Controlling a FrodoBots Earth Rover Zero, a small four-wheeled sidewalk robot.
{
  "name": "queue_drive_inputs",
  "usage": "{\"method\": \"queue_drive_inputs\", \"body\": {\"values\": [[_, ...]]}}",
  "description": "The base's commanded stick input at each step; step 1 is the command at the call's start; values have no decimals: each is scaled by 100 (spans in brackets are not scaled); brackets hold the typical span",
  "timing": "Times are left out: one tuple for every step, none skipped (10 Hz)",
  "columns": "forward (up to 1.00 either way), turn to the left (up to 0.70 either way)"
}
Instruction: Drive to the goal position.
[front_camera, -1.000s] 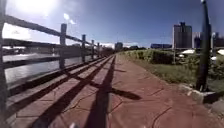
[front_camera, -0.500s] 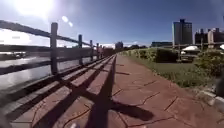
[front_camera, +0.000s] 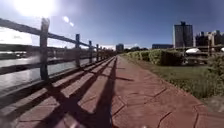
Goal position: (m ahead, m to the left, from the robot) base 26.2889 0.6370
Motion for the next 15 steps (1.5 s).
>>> {"method": "queue_drive_inputs", "body": {"values": [[85,0],[85,0],[85,0],[85,0],[85,0],[85,0],[85,0],[85,-33],[85,-34],[85,-34],[85,-28],[85,-11],[85,0],[85,0],[85,0]]}}
